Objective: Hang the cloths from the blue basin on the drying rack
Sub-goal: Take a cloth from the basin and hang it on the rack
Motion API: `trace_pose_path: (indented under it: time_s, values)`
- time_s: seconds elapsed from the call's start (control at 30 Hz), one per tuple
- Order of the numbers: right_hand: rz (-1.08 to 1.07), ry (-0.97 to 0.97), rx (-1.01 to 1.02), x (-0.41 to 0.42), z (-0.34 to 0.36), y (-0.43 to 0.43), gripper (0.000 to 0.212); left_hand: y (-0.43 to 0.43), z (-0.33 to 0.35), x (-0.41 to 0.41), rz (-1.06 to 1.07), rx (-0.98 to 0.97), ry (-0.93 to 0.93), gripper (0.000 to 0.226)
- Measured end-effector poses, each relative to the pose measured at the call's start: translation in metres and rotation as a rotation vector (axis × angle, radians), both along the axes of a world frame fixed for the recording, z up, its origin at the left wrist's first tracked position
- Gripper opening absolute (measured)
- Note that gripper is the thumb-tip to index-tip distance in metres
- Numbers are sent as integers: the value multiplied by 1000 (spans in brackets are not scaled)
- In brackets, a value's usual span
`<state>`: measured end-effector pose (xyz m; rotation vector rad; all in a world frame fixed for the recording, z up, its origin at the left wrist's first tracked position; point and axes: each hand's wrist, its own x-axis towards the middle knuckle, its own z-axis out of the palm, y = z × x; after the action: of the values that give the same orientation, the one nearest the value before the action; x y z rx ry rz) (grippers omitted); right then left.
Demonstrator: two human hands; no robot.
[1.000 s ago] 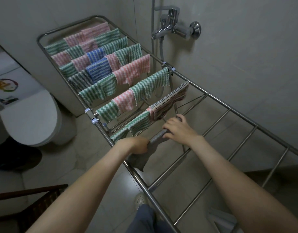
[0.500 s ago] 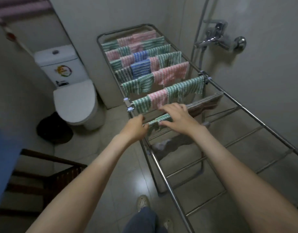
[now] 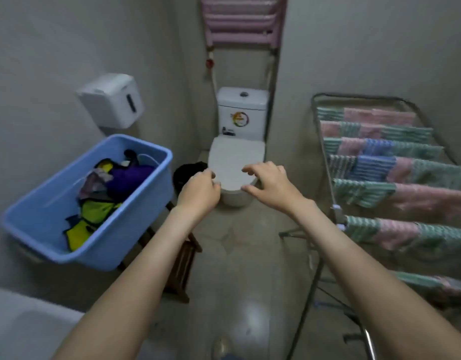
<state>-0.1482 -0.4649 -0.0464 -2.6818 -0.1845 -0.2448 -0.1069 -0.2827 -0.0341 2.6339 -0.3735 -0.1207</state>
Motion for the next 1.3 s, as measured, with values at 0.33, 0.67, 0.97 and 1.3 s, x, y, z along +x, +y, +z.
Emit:
trace_pose_path:
  time_s: [0.33, 0.67, 0.97, 1.3]
  values:
    - [288, 154, 55, 149, -15, 149, 45, 150, -8, 61, 398, -16, 64, 35]
    - [690, 349, -114, 260, -48, 250, 43, 224, -29, 84, 702, -43, 115, 36]
    - [988, 288, -162, 305, -56, 292, 21, 221, -41, 126, 753, -120, 294, 38]
    - [995, 248, 358, 315, 21, 288, 8, 223, -26, 163, 811, -301, -41, 21]
